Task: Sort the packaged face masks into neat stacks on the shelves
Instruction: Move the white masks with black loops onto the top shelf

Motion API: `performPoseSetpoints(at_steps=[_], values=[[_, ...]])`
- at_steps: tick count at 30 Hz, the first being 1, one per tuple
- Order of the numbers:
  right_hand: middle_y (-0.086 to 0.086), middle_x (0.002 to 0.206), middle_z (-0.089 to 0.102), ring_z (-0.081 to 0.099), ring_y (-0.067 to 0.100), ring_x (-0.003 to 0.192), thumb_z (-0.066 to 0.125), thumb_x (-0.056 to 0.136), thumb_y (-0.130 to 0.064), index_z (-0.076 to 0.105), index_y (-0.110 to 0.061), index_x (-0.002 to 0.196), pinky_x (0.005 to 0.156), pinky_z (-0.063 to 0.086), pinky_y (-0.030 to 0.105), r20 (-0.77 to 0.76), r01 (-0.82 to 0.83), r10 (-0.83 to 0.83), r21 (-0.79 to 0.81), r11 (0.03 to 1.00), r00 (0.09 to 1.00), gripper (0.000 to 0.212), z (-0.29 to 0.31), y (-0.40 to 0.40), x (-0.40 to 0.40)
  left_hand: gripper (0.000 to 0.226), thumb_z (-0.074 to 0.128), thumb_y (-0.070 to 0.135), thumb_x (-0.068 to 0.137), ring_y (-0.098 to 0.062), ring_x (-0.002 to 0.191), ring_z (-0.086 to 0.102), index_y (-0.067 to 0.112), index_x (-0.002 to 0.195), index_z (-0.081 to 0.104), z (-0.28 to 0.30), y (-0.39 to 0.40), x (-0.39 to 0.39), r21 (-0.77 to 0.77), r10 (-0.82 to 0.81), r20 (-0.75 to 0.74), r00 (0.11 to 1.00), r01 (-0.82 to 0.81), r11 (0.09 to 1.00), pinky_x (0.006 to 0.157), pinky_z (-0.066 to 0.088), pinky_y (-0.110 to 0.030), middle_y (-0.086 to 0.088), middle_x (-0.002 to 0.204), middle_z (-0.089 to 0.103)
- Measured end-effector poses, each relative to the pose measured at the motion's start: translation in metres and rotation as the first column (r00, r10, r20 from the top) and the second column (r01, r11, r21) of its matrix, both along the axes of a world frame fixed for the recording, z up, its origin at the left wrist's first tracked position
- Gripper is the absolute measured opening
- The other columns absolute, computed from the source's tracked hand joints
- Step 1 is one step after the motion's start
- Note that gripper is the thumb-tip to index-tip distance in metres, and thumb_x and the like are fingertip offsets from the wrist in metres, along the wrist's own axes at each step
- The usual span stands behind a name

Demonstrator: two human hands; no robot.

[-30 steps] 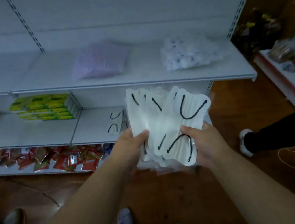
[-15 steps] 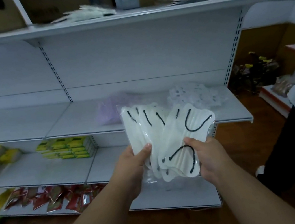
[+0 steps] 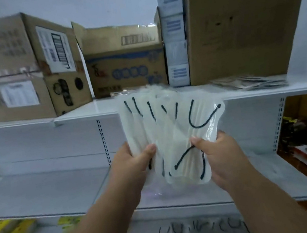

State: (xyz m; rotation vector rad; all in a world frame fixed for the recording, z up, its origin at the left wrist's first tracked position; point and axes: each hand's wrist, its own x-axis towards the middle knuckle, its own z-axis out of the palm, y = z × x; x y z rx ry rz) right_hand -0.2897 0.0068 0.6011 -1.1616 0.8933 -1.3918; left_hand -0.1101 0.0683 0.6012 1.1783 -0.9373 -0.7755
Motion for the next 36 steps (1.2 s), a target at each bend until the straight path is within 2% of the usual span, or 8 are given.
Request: performPoseSetpoints(at_steps=[12,18,23,25,29,31,33,36], values=[[0.015,0.091,0.075,0.074,0.030,0.081,0.072,0.084,0.002,0.068,-0.001,0.098,0.071,0.062,0.046,0.007,0.059,-0.059,-0.059,0.997,0.998,0.015,0.139,-0.108,0.053,0.030,0.073,0.021,0.088,-0.032,0.093,0.074,0.012,0.115,0.064,0.139,-0.109,0.054,-0.017,-0.154,-0.108,0.982,0.153,0.988,0.087,0.058,-0.050,-0.013,0.103,0.076],[0.015,0.099,0.068,0.069,0.028,0.086,0.075,0.080,-0.001,0.060,0.000,0.108,0.077,0.060,0.045,-0.161,0.025,-0.031,-0.042,0.999,0.986,0.031,0.163,-0.214,0.061,0.048,0.080,0.038,0.080,-0.043,0.105,0.067,0.001,0.108,0.067,0.153,-0.199,0.058,0.067,-0.063,0.036,0.997,0.061,0.996,0.097,0.053,-0.053,-0.021,0.110,0.072],[0.014,0.091,0.065,0.064,0.029,0.080,0.070,0.077,-0.004,0.064,-0.003,0.098,0.083,0.060,0.048,-0.439,-0.077,0.068,-0.005,0.997,0.896,0.022,0.159,-0.277,0.079,0.035,0.062,0.040,0.096,-0.016,0.062,0.052,0.006,0.105,0.063,0.153,-0.257,0.066,0.183,0.094,0.282,0.955,-0.150,0.972,0.060,0.049,-0.029,-0.004,0.081,0.060],[0.010,0.084,0.062,0.060,0.025,0.077,0.071,0.076,-0.005,0.058,-0.010,0.080,0.077,0.058,0.039,-0.593,-0.093,0.029,-0.077,0.993,0.805,0.014,0.157,-0.283,0.087,0.032,0.062,0.034,0.097,-0.015,0.055,0.043,0.008,0.080,0.057,0.150,-0.268,0.072,0.255,0.116,0.400,0.909,-0.232,0.939,0.058,0.043,-0.027,-0.002,0.064,0.048],[0.007,0.083,0.057,0.053,0.024,0.076,0.066,0.082,-0.010,0.047,-0.015,0.070,0.067,0.046,0.033,-0.824,-0.101,-0.155,-0.249,0.963,0.545,0.023,0.157,-0.283,0.097,0.030,0.069,0.034,0.092,-0.012,0.051,0.046,0.008,0.077,0.063,0.143,-0.275,0.084,0.300,0.098,0.654,0.751,-0.376,0.877,0.046,0.036,-0.021,0.000,0.059,0.054],[0.010,0.100,0.063,0.057,0.027,0.084,0.066,0.087,-0.016,0.055,-0.012,0.090,0.066,0.045,0.034,-0.897,-0.079,-0.250,-0.297,0.952,0.364,0.012,0.157,-0.278,0.098,0.037,0.072,0.045,0.086,-0.013,0.056,0.055,0.008,0.082,0.069,0.138,-0.276,0.087,0.264,0.102,0.752,0.652,-0.439,0.859,0.048,0.039,-0.024,-0.001,0.064,0.061],[0.013,0.120,0.061,0.061,0.031,0.100,0.069,0.089,-0.023,0.038,-0.008,0.138,0.066,0.045,0.036,-0.946,-0.036,-0.295,-0.302,0.953,0.132,0.060,0.156,-0.272,0.100,0.052,0.069,0.059,0.081,-0.018,0.074,0.062,0.009,0.094,0.068,0.133,-0.279,0.088,0.199,0.079,0.886,0.456,-0.530,0.825,0.057,0.045,-0.028,-0.002,0.080,0.066],[0.013,0.124,0.058,0.058,0.033,0.105,0.067,0.089,-0.022,0.018,-0.010,0.150,0.064,0.043,0.038,-0.908,-0.049,-0.418,-0.418,0.907,0.007,0.079,0.159,-0.258,0.102,0.054,0.065,0.058,0.083,-0.025,0.102,0.057,0.017,0.118,0.055,0.136,-0.272,0.082,-0.054,0.190,0.965,0.178,-0.578,0.814,0.084,0.052,-0.039,-0.005,0.112,0.058]])
